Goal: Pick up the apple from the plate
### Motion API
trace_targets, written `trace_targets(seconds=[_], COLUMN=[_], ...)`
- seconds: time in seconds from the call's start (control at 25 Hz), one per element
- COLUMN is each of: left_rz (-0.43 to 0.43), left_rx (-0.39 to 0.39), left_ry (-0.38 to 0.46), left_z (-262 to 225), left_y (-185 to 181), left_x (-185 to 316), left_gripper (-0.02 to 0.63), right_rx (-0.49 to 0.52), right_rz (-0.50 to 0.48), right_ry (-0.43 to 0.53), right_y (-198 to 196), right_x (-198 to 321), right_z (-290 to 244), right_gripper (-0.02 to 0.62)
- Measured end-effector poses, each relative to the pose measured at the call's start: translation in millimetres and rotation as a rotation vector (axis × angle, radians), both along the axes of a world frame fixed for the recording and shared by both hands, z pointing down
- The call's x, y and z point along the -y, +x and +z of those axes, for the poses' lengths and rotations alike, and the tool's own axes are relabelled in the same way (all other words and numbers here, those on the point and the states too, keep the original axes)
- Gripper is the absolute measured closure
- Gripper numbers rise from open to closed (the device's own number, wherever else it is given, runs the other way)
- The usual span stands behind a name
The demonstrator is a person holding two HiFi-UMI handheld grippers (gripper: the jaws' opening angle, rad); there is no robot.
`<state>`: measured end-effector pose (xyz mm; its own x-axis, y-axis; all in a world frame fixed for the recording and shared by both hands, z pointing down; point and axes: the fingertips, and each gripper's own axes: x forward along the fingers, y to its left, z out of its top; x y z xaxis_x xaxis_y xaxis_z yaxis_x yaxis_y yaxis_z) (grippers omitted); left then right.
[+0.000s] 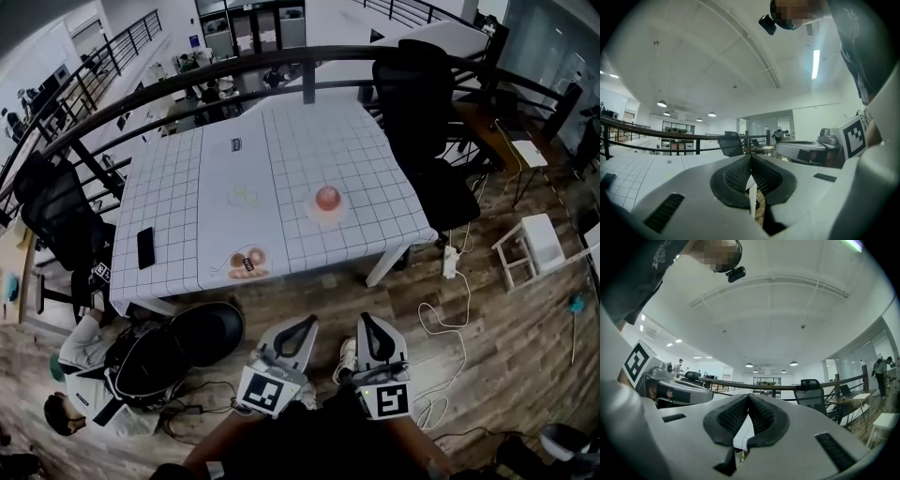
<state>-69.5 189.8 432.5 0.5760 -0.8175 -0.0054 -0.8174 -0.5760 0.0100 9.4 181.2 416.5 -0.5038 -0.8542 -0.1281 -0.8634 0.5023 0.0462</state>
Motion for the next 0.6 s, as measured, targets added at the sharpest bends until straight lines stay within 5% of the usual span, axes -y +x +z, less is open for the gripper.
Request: trace_targets(seconds=[0.6], left_rz=[-0.134], left_rx=[0.033], left_ry=[-0.027], left_z=[10.8], left_y=[26.2], left_x=[135.1], left_gripper=[0.584], right_rx=[-0.009], right_rz=[-0.125], right_ry=[-0.014], right_y=[30.0], right_x=[136.0], right_z=[16.2], right_gripper=[0.572])
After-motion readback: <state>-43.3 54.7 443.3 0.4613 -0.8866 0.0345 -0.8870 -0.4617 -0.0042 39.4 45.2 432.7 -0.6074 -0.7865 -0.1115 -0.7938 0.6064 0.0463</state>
